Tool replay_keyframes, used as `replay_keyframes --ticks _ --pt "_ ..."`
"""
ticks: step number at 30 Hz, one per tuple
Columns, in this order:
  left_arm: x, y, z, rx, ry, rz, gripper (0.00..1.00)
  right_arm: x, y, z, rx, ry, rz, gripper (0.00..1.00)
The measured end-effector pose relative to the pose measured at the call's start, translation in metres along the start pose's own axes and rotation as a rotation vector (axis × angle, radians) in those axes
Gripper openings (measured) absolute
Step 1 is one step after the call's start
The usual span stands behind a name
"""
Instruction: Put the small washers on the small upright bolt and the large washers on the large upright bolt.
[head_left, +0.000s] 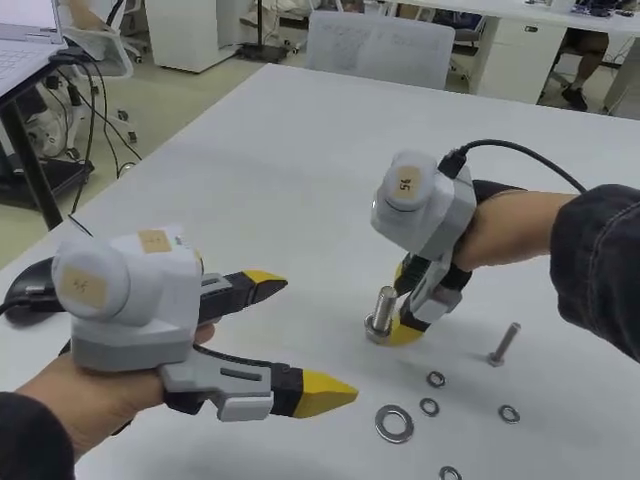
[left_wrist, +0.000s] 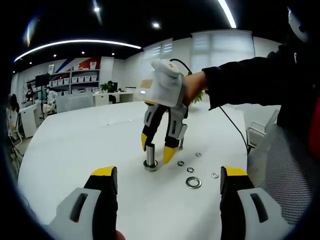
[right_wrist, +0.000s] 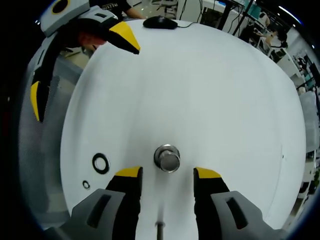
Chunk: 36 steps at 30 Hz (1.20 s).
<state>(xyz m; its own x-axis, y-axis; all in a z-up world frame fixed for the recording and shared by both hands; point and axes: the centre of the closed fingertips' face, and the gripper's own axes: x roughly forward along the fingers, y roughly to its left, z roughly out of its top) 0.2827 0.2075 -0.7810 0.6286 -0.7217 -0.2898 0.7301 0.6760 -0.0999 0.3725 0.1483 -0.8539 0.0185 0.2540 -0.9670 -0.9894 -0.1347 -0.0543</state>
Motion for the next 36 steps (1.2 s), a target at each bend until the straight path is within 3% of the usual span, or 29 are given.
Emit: replay_keyframes --ticks 25,36 --pt "0.006 -0.001 -0.001 0.002 0.010 -0.016 0.85 -0.019 0.007 -0.019 0.020 -0.005 -0.041 0.43" --pt "0.008 -0.004 0.000 0.006 0.009 -0.021 0.84 -0.027 0.022 -0.022 0.014 0.014 -0.045 0.43"
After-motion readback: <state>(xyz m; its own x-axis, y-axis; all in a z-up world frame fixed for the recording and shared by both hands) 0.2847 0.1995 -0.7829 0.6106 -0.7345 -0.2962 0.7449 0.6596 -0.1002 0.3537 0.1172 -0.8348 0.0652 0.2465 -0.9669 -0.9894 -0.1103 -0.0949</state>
